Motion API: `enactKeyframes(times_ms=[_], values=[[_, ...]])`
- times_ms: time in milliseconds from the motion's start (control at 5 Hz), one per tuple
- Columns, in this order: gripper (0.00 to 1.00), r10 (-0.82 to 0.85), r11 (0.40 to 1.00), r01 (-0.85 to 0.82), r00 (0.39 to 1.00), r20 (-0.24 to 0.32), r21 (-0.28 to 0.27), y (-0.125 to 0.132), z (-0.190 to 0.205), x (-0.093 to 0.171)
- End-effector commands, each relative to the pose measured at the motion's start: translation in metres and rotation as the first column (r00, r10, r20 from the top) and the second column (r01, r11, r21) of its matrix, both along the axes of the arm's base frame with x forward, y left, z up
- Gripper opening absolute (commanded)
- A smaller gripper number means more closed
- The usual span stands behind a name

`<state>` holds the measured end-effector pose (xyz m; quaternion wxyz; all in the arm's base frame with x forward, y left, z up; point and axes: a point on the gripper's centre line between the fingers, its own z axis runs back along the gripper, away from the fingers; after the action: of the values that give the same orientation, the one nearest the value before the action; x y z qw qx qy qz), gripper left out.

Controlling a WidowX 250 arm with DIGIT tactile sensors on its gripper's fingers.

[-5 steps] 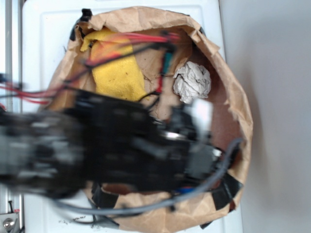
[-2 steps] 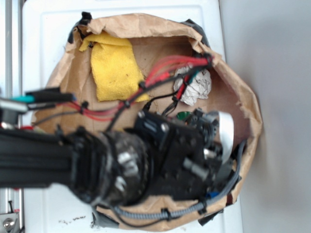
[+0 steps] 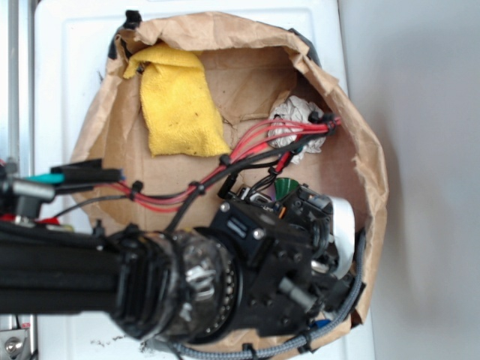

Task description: Grab the carrot.

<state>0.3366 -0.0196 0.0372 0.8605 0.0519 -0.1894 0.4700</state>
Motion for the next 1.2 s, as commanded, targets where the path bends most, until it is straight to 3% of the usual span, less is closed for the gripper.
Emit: enactKeyframes(times_ms=[0,200,400,800,1000], values=[[0.0,-0.021,0.999,0.024,0.998,0.058,-0.044,0.01,0.046,-0.016],[0.0,-0.058,0.988,0.062,0.998,0.032,-0.139,0.021,0.079,-0.028],[0.0,-0.135,0.976,0.128,0.99,-0.029,-0.174,0.028,0.115,-0.042],[0.0,-0.195,0.972,0.18,0.976,-0.094,-0.148,0.04,0.146,-0.051],[0.0,-0.189,0.975,0.175,0.977,-0.097,-0.137,0.048,0.159,-0.053]])
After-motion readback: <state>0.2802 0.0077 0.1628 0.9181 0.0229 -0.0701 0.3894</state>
